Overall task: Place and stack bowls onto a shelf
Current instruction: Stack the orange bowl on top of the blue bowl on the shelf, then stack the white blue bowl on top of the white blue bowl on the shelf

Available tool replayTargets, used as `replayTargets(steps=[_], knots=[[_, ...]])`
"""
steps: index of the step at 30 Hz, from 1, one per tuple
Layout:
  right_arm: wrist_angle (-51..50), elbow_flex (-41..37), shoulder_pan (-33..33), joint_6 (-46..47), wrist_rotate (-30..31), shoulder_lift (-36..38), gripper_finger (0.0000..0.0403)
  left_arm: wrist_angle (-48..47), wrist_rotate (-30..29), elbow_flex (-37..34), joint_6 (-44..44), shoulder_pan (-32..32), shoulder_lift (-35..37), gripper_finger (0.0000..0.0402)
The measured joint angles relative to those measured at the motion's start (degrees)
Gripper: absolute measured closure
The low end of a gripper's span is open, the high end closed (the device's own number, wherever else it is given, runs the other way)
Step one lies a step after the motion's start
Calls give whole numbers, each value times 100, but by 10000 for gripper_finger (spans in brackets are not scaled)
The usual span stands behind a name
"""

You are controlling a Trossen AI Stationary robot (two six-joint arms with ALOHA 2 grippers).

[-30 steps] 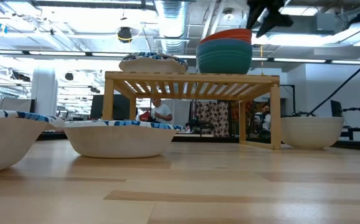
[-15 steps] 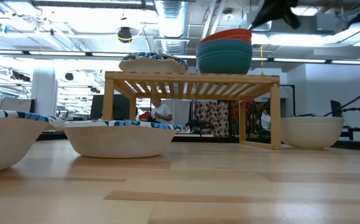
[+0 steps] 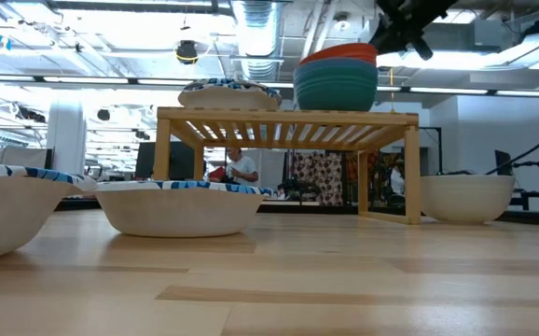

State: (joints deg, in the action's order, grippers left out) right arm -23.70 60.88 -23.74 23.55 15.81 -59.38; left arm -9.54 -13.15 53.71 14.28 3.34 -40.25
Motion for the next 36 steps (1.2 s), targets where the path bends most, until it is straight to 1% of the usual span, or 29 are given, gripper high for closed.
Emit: replayTargets(steps=[9,20,24,32,36], knots=[[-217,2,-10,-105,87,-186,386,0,1,0,2,-1,1,246],[-409,2,-9,-114,149,-191,386,0,2,0,-2,-1,2,246],[-523,0,138,-117,273,-301,386,0,2,0,-4,-1,0,246],[-467,8,273,-181,402,-214,386,-2,2,0,-9,-1,0,246],[-739,179,380,-269,398,-16,385,-2,-29,0,-194,1,2,246]])
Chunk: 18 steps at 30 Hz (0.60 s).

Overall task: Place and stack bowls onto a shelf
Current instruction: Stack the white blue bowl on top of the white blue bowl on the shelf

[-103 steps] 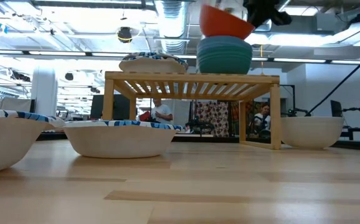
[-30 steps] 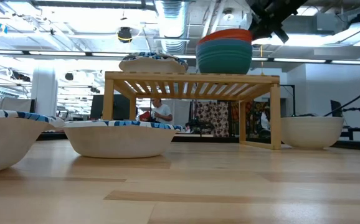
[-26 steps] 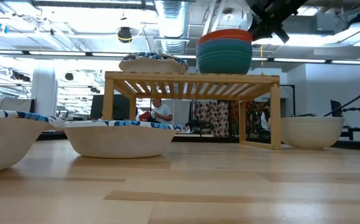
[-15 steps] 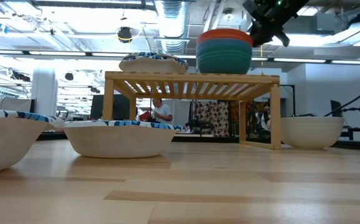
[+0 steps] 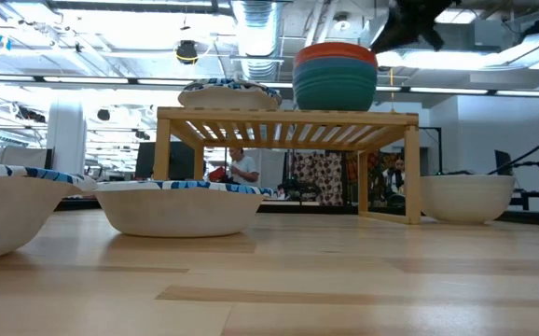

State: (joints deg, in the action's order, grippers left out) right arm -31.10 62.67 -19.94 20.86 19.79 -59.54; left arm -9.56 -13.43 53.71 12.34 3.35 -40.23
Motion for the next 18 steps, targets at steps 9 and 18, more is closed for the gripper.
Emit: replayTargets(steps=[9,18], knots=[[-749,495,564,35,-18,550,361,0,-94,0,-269,-1,14,246],[-954,499,935,725,-37,839,356,-2,-186,0,-4,49,-92,246]])
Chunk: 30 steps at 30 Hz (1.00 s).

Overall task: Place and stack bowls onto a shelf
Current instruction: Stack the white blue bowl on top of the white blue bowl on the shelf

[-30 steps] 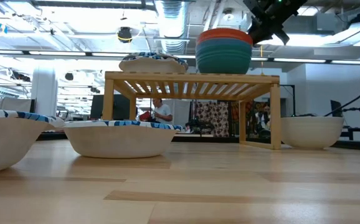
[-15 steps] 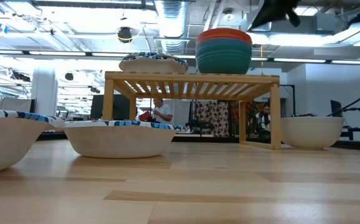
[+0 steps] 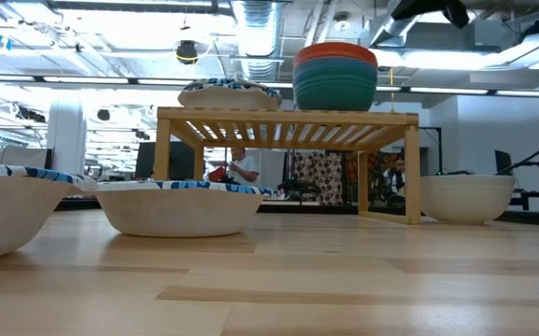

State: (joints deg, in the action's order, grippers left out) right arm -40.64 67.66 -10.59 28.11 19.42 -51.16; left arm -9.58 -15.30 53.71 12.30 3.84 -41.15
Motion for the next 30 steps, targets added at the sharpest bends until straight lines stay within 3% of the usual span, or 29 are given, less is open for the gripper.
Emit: replayTargets(steps=[8,19,22,30], knots=[[-841,0,188,439,0,-74,324,-992,331,4,292,748,-742,246],[-1101,0,357,499,7,-177,300,-3975,111,4,4261,1294,-2340,246],[-1168,0,336,499,9,-166,300,-4088,113,0,4673,1311,-2931,246],[-1290,0,339,494,9,-170,300,-3246,719,-154,4997,1184,-4019,246]])
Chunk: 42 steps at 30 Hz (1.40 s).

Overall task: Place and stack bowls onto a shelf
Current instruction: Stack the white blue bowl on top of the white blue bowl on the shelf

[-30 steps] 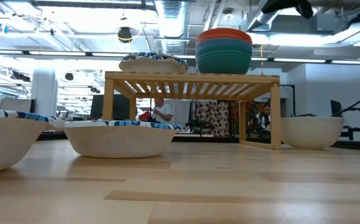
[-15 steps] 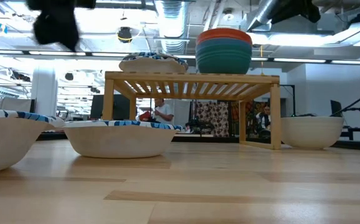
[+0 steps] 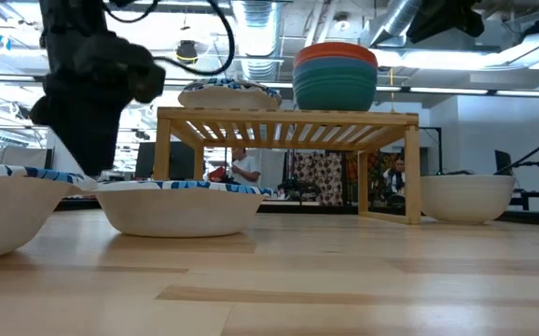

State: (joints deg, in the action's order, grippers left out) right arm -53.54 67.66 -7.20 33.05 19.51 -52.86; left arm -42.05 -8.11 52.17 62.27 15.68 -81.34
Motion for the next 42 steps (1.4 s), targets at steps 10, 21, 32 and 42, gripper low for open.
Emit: replayTargets(steps=[10,21,32,42], knots=[[-184,0,2,-4,-2,0,300,1011,13,-737,898,-129,120,246],[-170,0,0,-2,4,0,300,1862,22,-1044,1111,-171,62,246],[-152,0,0,1,9,0,300,1935,-80,-1044,1232,-183,62,246],[-109,-2,0,1,24,-2,300,2030,-82,-1044,1236,-183,-133,246]])
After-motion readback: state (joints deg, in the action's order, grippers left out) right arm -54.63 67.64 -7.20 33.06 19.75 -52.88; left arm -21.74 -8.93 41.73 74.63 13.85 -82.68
